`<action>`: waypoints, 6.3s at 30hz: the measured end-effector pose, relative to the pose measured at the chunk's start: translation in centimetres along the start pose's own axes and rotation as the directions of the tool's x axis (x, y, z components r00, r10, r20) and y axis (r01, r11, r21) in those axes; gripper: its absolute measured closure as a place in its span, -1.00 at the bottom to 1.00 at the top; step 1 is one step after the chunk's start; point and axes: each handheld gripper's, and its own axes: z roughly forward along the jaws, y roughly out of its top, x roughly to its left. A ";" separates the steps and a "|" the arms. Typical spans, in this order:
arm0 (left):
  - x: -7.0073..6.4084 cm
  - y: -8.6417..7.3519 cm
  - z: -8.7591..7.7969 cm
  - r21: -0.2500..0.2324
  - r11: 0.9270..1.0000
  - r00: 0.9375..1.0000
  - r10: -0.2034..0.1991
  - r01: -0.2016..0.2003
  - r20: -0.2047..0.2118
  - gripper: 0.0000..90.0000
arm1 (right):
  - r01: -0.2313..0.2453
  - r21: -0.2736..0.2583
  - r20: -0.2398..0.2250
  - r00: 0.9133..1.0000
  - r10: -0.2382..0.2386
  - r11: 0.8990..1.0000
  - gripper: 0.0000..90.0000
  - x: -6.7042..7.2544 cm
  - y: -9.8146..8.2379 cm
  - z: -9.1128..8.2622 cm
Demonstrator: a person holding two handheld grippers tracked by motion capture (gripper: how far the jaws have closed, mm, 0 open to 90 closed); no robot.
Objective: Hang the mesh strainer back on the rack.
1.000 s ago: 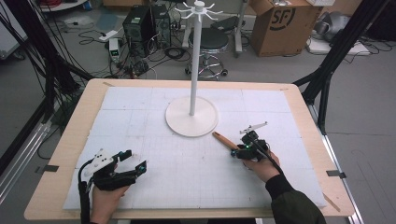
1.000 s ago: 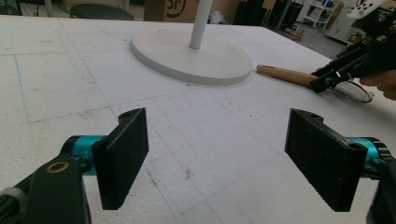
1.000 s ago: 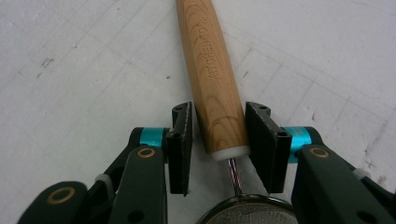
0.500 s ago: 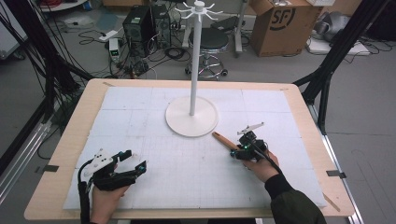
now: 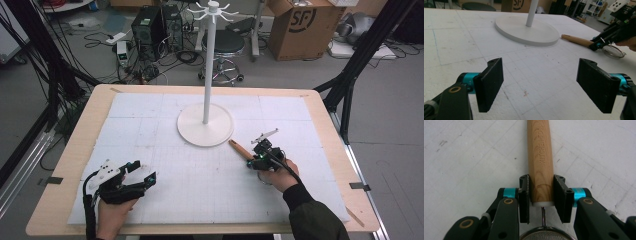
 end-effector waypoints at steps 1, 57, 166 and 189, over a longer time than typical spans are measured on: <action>0.0 0.0 0.0 0.000 1.000 1.000 -0.002 0.002 0.000 -0.51 | -0.001 -0.003 -0.009 1.000 0.001 1.000 0.53 -0.1 0.0 0.0; -0.1 -0.2 0.3 0.011 1.000 1.000 -0.009 0.009 0.016 -0.51 | -0.317 -0.768 -0.354 0.934 0.042 0.556 0.53 1.3 5.5 -8.6; 0.0 -0.4 -0.1 -0.008 1.000 1.000 -0.014 0.014 0.026 -0.51 | -0.190 -0.824 -0.245 0.969 -0.033 0.533 -0.72 2.5 9.4 -12.4; -1.0 0.3 1.8 -0.001 1.000 0.998 0.014 -0.014 0.067 -0.51 | -0.102 -0.745 -0.154 0.988 -0.021 0.659 -0.73 3.8 -1.4 -8.5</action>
